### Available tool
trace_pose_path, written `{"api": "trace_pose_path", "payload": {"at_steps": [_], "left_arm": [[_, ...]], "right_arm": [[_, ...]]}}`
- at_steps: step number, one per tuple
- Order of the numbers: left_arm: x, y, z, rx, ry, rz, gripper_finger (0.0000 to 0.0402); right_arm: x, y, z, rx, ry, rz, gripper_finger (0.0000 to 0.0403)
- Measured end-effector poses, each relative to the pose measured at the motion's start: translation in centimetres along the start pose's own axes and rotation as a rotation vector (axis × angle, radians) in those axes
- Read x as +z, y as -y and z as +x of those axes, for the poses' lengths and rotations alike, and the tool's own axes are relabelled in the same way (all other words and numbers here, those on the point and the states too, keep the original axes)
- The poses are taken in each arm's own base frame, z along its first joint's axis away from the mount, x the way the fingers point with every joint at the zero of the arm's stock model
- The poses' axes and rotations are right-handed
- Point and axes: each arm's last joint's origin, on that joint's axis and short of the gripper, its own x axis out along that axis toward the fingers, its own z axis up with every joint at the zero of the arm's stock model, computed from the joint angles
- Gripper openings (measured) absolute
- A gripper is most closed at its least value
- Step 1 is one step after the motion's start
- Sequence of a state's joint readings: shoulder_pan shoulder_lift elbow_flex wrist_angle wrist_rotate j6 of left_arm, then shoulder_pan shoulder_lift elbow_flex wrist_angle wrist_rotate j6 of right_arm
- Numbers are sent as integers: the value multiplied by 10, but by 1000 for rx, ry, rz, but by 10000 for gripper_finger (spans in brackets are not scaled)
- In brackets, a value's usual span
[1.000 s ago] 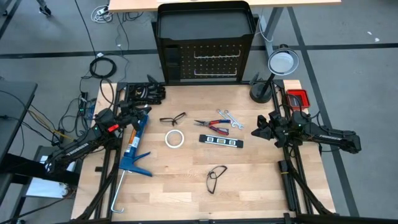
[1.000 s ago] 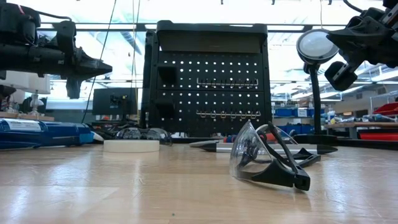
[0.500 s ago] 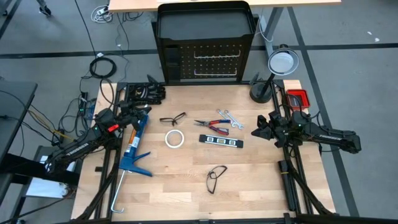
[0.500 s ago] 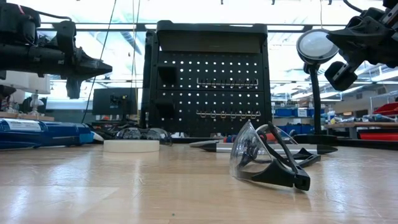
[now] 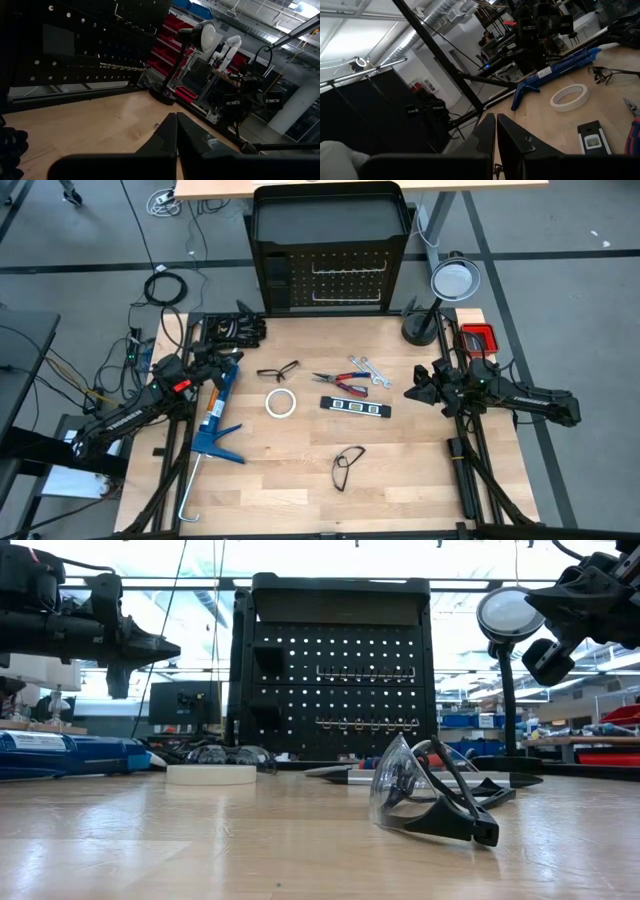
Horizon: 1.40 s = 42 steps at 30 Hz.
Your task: Hang tools onto peg board
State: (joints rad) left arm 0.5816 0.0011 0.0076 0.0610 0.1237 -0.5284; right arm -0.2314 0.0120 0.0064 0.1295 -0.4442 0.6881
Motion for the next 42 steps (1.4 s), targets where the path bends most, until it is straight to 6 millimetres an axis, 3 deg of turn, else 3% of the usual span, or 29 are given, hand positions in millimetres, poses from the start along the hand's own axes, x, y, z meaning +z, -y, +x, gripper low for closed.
{"api": "trace_pose_path", "payload": {"at_steps": [22,27,33,42], "left_arm": [[0,0,0,0,0,0,6],[4,-1,0,83,84,2,6],[10,1,-1,67,147,6,6],[12,5,-1,-6,145,80,6]], "right_arm": [[3,-1,0,-14,48,-41,27],[10,-5,-1,-15,150,-80,27],[19,-11,-3,-3,271,-215,27],[23,-6,-3,-194,393,-248,27]]}}
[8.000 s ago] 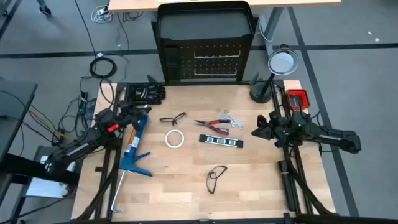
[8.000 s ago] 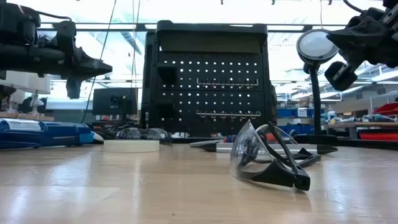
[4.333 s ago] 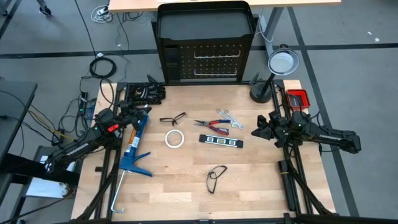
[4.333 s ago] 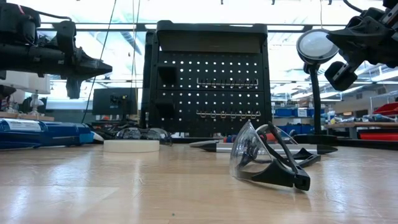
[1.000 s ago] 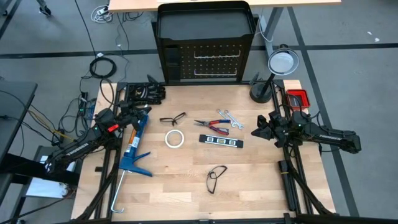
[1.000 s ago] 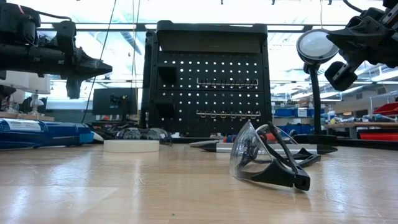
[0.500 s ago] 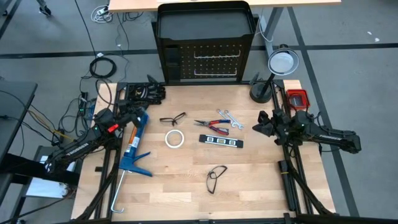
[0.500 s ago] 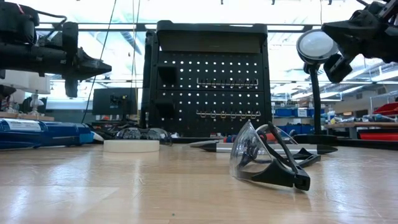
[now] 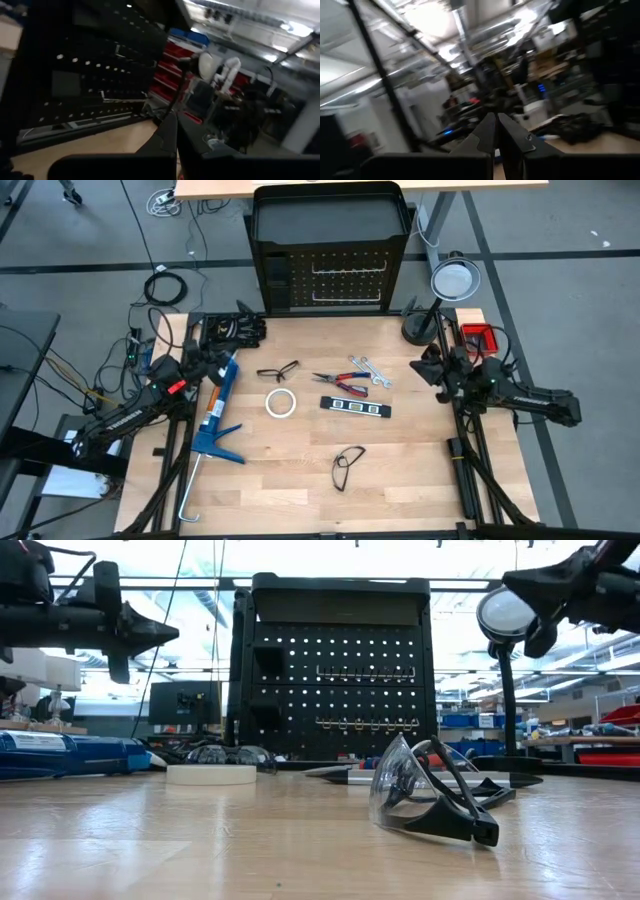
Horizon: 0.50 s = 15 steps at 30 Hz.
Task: Hang tools onto peg board
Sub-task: Put the top black safety glasses on the black peg board
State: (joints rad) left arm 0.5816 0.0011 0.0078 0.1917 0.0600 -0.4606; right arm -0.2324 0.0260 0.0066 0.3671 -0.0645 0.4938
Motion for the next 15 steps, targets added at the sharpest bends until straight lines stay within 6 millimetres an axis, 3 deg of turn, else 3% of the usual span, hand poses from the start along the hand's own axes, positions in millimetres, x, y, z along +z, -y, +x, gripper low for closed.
{"api": "trace_pose_path", "payload": {"at_steps": [8,15], "left_arm": [[8,6,7,16,-193,54,6],[12,9,30,25,-414,77,6]], "right_arm": [[-4,5,14,-103,-119,-42,27],[2,4,38,-155,-231,-134,27]]}}
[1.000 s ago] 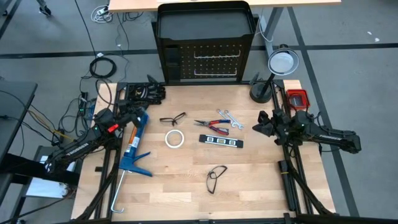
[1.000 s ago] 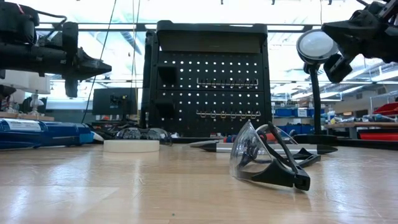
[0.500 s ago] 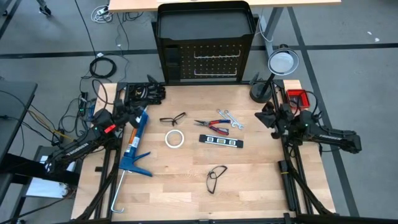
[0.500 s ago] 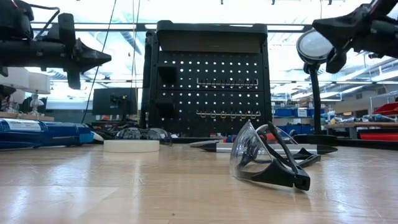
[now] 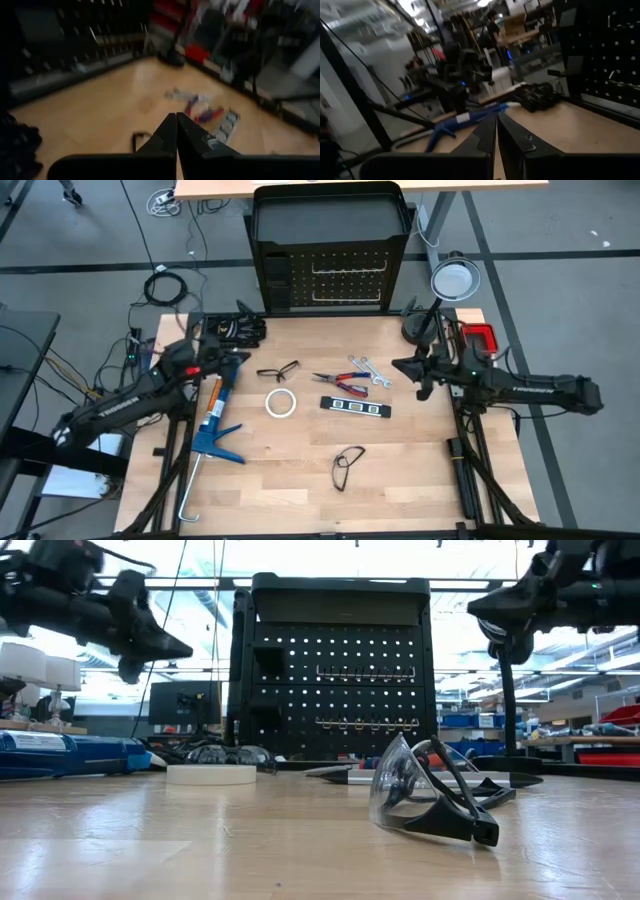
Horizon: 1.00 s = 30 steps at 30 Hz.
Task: Hang tools onto peg board
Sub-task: Put the top black safety glasses on the black peg board
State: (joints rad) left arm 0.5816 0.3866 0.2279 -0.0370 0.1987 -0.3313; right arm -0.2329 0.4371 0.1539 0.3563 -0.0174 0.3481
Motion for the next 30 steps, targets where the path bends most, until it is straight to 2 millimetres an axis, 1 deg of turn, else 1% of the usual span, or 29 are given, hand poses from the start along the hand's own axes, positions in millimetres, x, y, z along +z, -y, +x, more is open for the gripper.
{"api": "trace_pose_path", "payload": {"at_steps": [6,8,11,15,18,20,24,30], "left_arm": [[3,-3,25,-8,-181,43,7],[1,-5,33,5,-235,51,16],[-2,-8,45,10,-320,69,48],[-3,-10,60,-23,-437,102,109],[2,-10,70,-40,-507,106,146],[5,-10,78,-30,-555,96,161],[8,-12,93,-16,-634,90,167],[10,-16,109,30,-728,104,166]], "right_arm": [[11,-1,20,-38,-89,-77,35],[12,-1,26,-25,-120,-93,44],[12,-1,34,-3,-162,-107,63],[7,1,43,-8,-216,-123,96],[3,2,49,-17,-250,-126,119],[1,3,53,-22,-272,-125,132],[-4,5,59,-29,-311,-143,146],[-8,7,63,-28,-332,-181,148]]}}
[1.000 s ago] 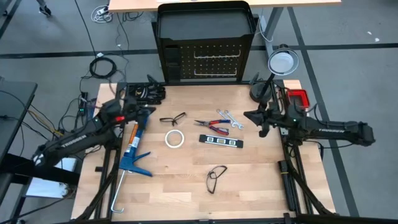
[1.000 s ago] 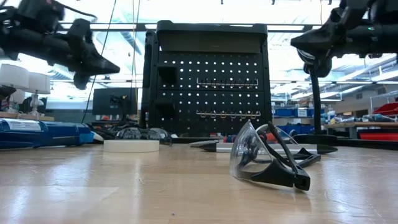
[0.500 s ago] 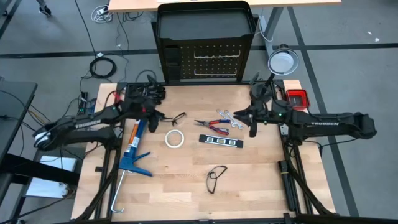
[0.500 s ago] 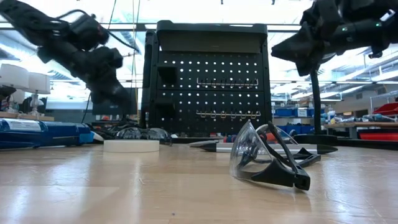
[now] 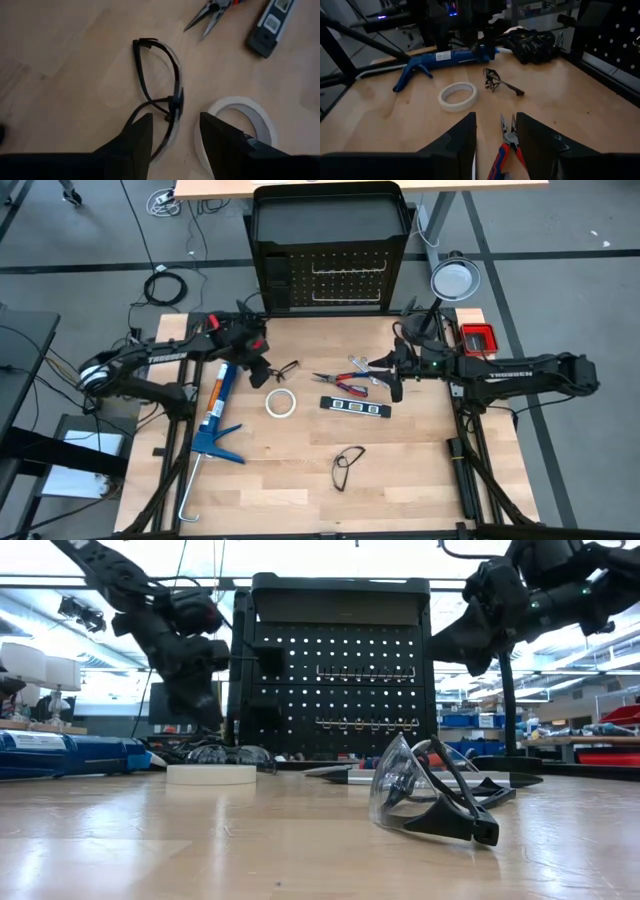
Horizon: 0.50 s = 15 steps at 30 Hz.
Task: Hang tools onto peg board
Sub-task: Put the top black safety glasses on the black peg board
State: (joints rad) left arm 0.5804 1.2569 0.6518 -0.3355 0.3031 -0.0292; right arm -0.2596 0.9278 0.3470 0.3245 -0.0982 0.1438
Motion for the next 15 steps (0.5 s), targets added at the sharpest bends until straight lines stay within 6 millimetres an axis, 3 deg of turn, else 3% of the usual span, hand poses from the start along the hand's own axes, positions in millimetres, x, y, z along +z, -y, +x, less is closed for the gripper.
{"api": "trace_pose_path", "payload": {"at_steps": [15], "left_arm": [[12,10,30,6,-130,76,166]], "right_arm": [[-1,0,2,14,-9,-36,149]]}}
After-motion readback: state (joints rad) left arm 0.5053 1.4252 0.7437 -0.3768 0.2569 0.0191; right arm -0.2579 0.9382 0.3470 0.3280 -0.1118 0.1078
